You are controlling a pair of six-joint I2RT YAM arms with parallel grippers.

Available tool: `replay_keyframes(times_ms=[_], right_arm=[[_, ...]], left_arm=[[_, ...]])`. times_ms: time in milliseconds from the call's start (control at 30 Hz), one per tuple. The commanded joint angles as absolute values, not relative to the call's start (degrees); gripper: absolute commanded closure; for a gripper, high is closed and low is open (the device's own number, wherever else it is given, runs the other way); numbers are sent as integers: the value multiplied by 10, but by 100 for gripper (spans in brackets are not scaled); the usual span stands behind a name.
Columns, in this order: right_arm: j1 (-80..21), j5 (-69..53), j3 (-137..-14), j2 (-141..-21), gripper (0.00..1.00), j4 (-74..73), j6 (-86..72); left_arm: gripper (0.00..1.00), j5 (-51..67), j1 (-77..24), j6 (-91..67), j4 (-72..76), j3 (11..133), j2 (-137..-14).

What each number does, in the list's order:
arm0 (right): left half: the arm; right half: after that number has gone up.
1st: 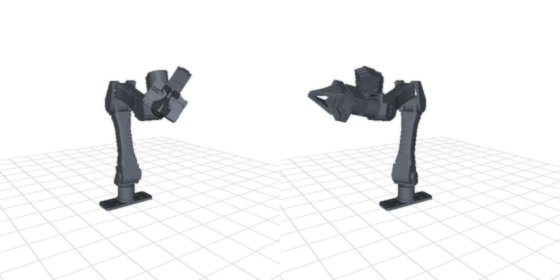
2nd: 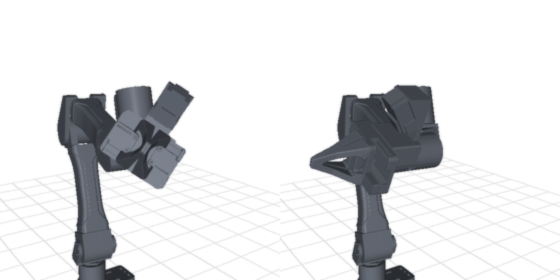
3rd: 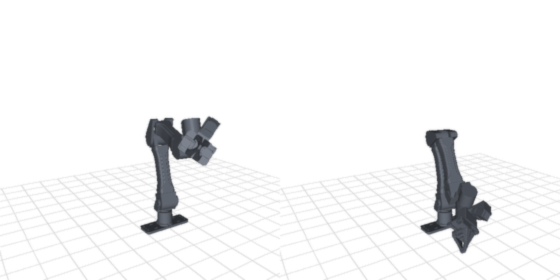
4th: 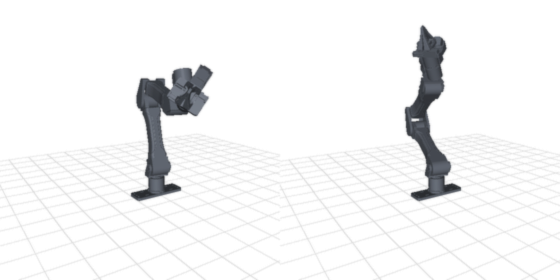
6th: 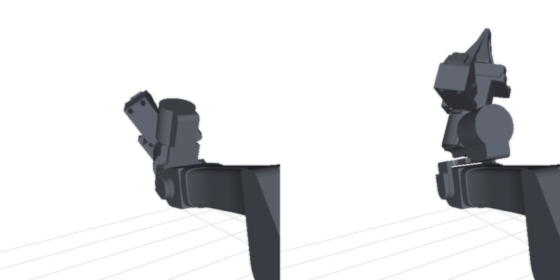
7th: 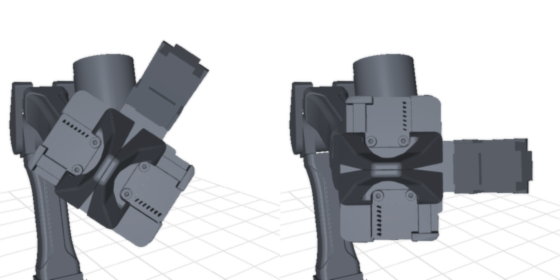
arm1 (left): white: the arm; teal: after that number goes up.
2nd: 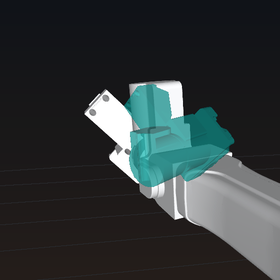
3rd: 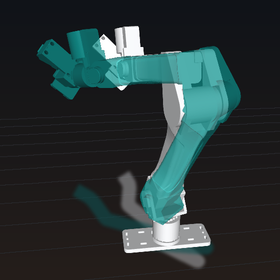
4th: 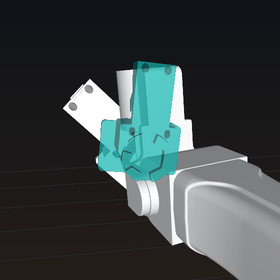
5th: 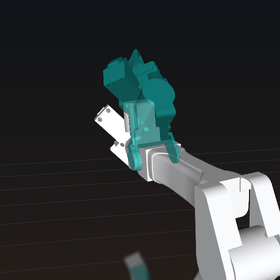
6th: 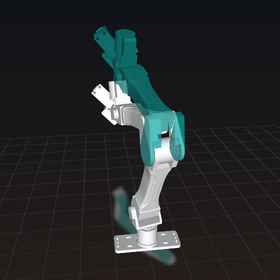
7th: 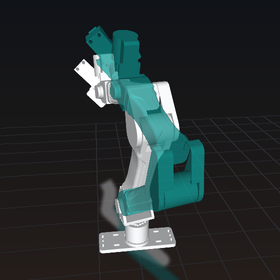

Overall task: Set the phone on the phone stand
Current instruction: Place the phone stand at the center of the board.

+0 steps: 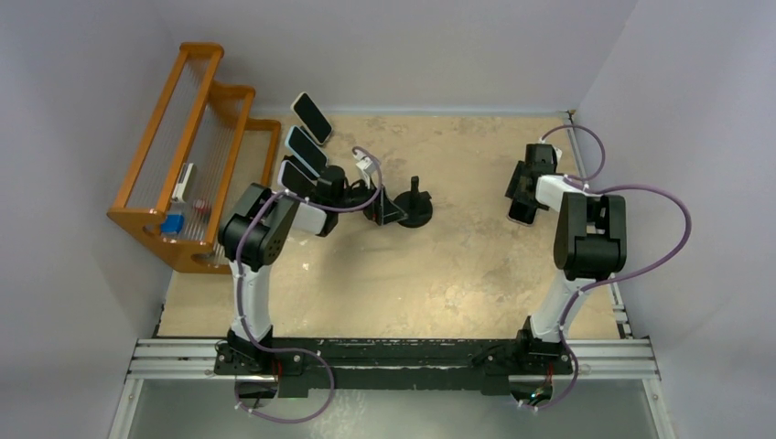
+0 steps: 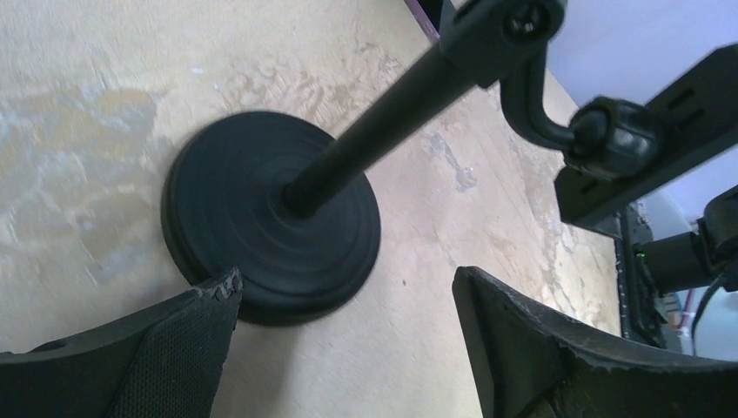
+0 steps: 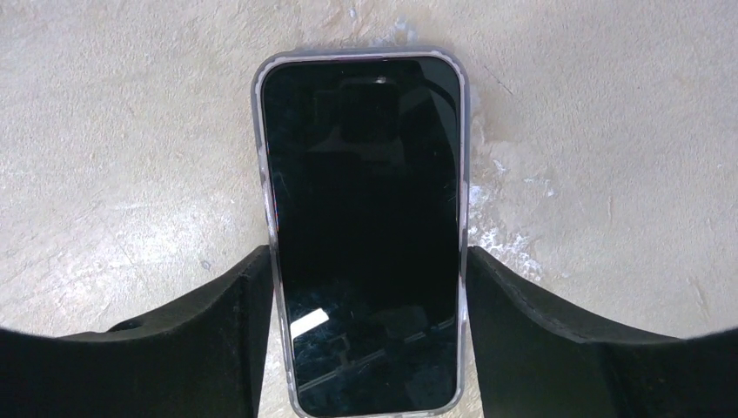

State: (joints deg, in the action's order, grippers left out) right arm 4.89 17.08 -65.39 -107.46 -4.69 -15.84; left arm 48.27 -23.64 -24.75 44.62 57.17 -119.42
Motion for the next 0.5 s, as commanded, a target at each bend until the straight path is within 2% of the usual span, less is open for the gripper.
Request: replay_keyframes(times_ms=[0,133,267,400,467], right_arm=[[49,156,-636,-1088,36,-59,-172],[47,124,-624,-1092,44,-57,-173],[18,120,-602,-1066,46,-64,-175],[-79,133,-564,-1028,48,-71,-211],[-125,125,-537,-1009,52,-64,-245]], left_arm=[[10,455,-239,-308,454,503,-1169],[10,436,-240,-340,495,441,-1142],[10,432,-257,-377,546,387,-1118],[10,397,-315,-386,555,355,-1092],[10,365,-346,-397,555,336,-1082]])
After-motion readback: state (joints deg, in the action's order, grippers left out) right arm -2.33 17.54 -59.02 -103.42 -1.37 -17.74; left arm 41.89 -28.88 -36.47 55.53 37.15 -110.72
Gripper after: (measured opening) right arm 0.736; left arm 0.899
